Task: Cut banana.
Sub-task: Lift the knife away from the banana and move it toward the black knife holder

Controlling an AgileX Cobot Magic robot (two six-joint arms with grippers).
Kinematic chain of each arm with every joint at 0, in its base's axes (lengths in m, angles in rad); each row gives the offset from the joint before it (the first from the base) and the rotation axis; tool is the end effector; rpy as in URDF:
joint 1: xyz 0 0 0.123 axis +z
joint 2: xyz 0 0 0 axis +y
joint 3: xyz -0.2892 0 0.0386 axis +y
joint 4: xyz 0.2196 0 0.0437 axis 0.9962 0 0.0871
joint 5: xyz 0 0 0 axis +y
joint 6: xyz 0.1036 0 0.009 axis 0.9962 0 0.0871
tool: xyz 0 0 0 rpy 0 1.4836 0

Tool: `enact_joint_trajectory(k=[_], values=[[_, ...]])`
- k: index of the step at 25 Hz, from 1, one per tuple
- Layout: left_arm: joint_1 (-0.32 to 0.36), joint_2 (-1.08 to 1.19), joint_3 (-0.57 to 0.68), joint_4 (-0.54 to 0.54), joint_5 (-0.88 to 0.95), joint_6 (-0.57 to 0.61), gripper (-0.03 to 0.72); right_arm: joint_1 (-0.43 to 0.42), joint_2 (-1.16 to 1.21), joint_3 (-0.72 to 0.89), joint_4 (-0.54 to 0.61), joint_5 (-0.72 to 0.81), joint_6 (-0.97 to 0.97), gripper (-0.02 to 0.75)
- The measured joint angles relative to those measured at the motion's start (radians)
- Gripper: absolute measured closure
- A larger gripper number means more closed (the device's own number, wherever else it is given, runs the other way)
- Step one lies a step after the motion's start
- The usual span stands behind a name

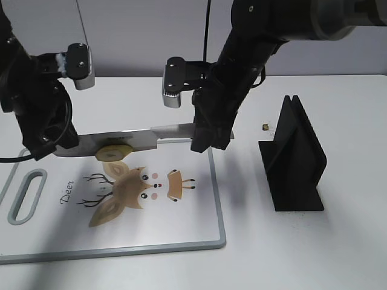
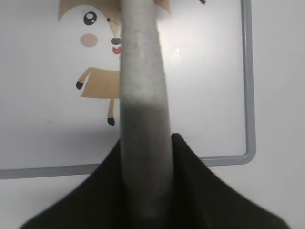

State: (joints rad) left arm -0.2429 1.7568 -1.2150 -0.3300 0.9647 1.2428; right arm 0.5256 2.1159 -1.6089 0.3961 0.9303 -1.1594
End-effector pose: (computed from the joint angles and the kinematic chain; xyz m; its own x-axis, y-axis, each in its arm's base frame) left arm 0.3037 -0.1038 0.2256 -0.2345 0.9195 -0.3153 0.9668 0.2545 0.0230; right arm 0.3485 0.2393 0.1863 -0.0777 -0.9160 -0.3936 -0.9954 0.0934 -0.0210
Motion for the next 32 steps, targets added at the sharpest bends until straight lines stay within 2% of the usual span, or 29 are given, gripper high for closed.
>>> enact_joint_trajectory(k=[2,6,7,9,12,17,20,22,26,32], values=[[0.0,-0.002,0.0,-0.003,0.007,-0.006,0.557,0.0,0.0,0.0,-0.001,0.005,-0.007,0.567],[0.004,-0.036,0.004,-0.027,-0.001,-0.021,0.19,-0.006,0.0,0.0,-0.012,0.001,-0.026,0.575],[0.004,-0.054,0.005,-0.027,-0.013,-0.037,0.122,-0.007,0.0,0.0,-0.014,0.001,-0.026,0.576],[0.004,-0.091,0.005,-0.014,-0.037,-0.066,0.061,-0.008,0.0,0.0,-0.016,0.001,-0.026,0.576],[0.004,-0.161,0.005,0.043,-0.049,-0.123,0.053,-0.008,0.0,0.0,-0.017,0.002,-0.026,0.576],[0.004,-0.292,0.005,0.126,-0.051,-0.259,0.08,-0.008,-0.043,0.001,-0.008,0.011,-0.026,0.576],[0.004,-0.355,0.005,0.187,-0.035,-0.423,0.09,-0.008,-0.101,0.001,0.013,0.047,-0.027,0.576],[0.004,-0.39,0.005,0.252,-0.005,-0.587,0.092,-0.008,-0.14,0.001,0.023,0.08,-0.024,0.576],[0.004,-0.438,0.005,0.383,0.139,-0.847,0.096,-0.008,-0.218,0.001,0.03,0.126,0.071,0.576],[0.004,-0.521,0.006,0.46,0.247,-1.028,0.098,-0.008,-0.323,0.001,0.032,0.188,0.334,0.576]])
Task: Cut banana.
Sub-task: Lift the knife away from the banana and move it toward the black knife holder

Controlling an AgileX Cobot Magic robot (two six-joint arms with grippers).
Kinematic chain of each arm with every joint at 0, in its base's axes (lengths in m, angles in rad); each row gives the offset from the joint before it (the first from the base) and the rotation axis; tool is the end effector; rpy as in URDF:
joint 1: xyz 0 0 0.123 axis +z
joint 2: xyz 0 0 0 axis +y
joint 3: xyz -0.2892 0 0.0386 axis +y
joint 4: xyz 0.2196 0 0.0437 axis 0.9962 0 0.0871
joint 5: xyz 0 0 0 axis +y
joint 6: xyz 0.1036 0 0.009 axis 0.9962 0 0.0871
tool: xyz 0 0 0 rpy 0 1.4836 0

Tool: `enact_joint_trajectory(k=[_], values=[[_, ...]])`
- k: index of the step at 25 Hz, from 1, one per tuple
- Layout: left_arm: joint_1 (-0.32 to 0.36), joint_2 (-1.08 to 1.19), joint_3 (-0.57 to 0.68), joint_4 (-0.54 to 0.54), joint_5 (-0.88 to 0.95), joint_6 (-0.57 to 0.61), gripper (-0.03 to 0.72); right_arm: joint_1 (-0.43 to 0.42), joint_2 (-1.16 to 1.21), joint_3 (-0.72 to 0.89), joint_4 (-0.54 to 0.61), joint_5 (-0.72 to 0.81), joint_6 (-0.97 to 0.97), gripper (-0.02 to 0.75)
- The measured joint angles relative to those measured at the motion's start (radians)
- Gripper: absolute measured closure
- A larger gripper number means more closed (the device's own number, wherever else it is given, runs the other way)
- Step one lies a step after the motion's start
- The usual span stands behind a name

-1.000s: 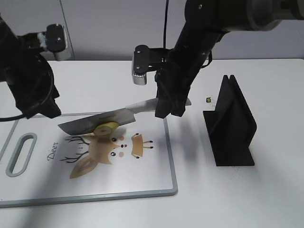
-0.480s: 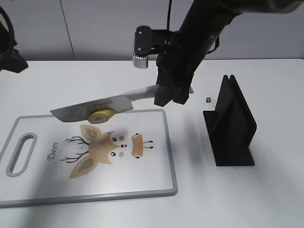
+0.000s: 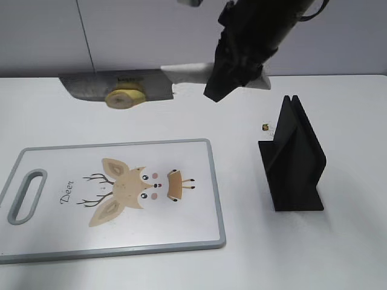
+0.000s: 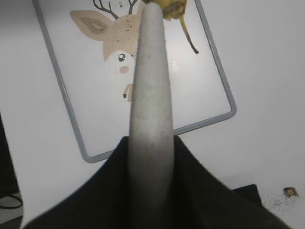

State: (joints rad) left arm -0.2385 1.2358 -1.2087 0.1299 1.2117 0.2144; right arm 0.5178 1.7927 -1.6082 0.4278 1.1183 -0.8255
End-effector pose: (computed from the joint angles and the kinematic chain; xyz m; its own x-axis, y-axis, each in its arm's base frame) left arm 0.2015 -0.0360 0.3524 -0.8087 0.4595 -0.3673 0.4081 0.8879 0.2123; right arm 0.2954 0.2130 0.3102 -0.3059 -0.8022 -0.5127 -0.9439 0.3259 0.0533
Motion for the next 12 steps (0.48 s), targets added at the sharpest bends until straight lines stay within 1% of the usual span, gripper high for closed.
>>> enact_joint_trajectory(k=[4,7,12], values=[[0.0,-0.101,0.047,0.023,0.004,-0.07,0.099,0.0,-0.066,0.018,-0.001,0.028,0.129,0.576],[0.0,-0.219,0.119,0.017,0.005,-0.083,0.099,0.0,-0.148,0.094,-0.002,0.025,0.183,0.576],[0.0,-0.457,0.284,-0.049,0.007,-0.087,0.099,0.0,-0.32,0.277,-0.002,-0.087,0.279,0.576]])
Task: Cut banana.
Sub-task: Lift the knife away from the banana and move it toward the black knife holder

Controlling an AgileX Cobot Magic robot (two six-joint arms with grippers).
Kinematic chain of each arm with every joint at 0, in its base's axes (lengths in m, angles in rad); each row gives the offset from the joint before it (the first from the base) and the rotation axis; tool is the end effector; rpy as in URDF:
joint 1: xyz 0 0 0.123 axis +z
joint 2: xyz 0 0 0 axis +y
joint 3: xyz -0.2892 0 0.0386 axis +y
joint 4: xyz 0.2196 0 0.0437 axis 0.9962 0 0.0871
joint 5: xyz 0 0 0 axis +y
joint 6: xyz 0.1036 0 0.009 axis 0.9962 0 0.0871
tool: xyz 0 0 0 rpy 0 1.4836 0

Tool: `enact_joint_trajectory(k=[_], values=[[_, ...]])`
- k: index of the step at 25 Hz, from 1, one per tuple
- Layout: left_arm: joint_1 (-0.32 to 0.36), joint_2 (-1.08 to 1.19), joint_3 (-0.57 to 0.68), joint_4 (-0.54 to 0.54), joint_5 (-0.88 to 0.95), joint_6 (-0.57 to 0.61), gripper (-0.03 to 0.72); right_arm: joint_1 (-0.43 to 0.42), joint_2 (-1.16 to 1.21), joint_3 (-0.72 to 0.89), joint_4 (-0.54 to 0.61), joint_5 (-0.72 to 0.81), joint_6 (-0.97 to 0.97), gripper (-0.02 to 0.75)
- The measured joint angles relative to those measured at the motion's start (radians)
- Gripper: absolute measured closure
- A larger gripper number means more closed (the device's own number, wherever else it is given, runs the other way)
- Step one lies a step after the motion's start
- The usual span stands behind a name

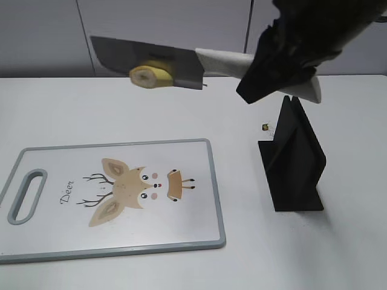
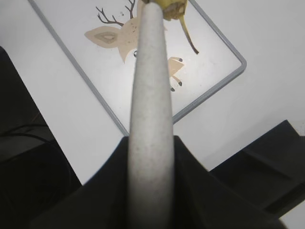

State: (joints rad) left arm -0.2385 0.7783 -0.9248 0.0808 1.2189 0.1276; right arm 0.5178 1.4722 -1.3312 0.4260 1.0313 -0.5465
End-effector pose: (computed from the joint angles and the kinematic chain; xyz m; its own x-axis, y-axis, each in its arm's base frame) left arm 0.0887 -0.0135 0.3424 -0.7693 0.3460 -0.5371 0.3178 0.9365 0.1481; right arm 0.2272 0.1718 0.3430 -0.5202 -0.6323 -0.5741 -0.8214 0.5544 0.1337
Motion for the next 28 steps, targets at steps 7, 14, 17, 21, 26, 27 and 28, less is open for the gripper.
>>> enact_joint_trajectory(k=[7,14,17,21,26,27,28], values=[[0.0,-0.36,0.207,-0.074,0.006,-0.003,0.099,0.0,-0.162,0.135,-0.045,-0.066,0.206,0.576],[0.0,-0.642,0.292,-0.093,0.006,-0.003,0.099,0.0,-0.285,0.201,-0.161,-0.068,0.42,0.576],[0.0,-0.737,0.318,-0.115,0.006,-0.003,0.099,0.0,-0.359,0.236,-0.246,-0.068,0.546,0.576],[0.0,-0.784,0.354,-0.125,0.008,-0.003,0.099,0.0,-0.456,0.293,-0.37,-0.069,0.708,0.576],[0.0,-0.784,0.412,-0.135,-0.066,-0.004,0.1,0.0,-0.545,0.352,-0.461,-0.045,0.816,0.576],[0.0,-0.784,0.427,-0.136,-0.089,-0.004,0.1,0.0,-0.557,0.36,-0.474,-0.033,0.834,0.576],[0.0,-0.784,0.438,-0.137,-0.103,-0.004,0.1,0.0,-0.563,0.365,-0.485,-0.025,0.845,0.576]])
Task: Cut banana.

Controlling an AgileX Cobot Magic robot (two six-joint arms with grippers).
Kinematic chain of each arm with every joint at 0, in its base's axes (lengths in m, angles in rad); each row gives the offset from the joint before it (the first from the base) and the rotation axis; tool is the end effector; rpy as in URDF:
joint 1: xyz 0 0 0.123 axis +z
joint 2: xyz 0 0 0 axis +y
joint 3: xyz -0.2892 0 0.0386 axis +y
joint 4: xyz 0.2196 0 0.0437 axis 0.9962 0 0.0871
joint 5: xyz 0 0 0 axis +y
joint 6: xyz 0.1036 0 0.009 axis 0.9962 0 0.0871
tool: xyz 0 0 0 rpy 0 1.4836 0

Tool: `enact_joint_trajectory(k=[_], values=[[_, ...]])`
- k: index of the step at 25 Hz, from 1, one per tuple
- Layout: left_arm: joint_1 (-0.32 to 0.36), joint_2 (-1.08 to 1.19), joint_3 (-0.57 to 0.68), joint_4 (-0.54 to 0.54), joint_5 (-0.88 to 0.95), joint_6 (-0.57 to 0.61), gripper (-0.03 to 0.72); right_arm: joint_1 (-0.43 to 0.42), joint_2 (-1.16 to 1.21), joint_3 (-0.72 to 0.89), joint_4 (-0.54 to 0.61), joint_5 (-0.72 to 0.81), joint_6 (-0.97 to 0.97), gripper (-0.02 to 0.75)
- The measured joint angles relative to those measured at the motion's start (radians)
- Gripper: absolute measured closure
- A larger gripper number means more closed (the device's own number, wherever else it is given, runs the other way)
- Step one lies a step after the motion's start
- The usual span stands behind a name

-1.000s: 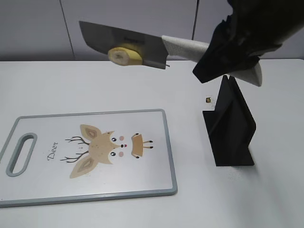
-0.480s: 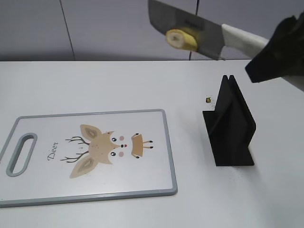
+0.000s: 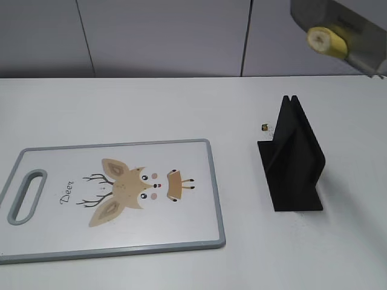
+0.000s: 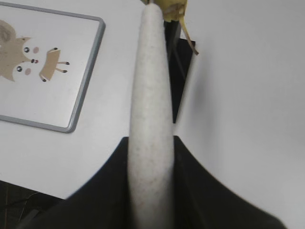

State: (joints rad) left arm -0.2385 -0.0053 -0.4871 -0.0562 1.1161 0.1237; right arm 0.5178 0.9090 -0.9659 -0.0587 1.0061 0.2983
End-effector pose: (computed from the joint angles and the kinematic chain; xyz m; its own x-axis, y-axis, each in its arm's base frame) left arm -0.0277 0.0013 0.2493 -0.4662 0.2149 -0.8582 0.3258 0.9436 0.0593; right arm 0.1217 0.0634 0.3522 -0.7588 -0.1291 -0.6384 -0.2760 0.9516 0.1355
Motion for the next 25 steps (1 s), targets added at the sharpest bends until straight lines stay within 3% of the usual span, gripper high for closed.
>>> enact_joint_trajectory(k=[8,13,21,25], values=[[0.0,0.0,0.006,0.006,-0.021,0.0,0.101,0.0,0.039,0.048,-0.084,-0.011,0.109,0.576],[0.006,0.0,0.006,0.006,-0.022,0.0,0.107,0.0,0.14,0.05,-0.117,-0.106,0.171,0.576],[0.178,0.0,0.006,0.006,-0.022,0.0,0.165,0.0,0.32,0.05,-0.128,-0.161,0.196,0.576],[0.199,0.0,0.006,0.006,-0.022,0.0,0.202,0.0,0.382,0.05,-0.167,-0.189,0.238,0.576]])
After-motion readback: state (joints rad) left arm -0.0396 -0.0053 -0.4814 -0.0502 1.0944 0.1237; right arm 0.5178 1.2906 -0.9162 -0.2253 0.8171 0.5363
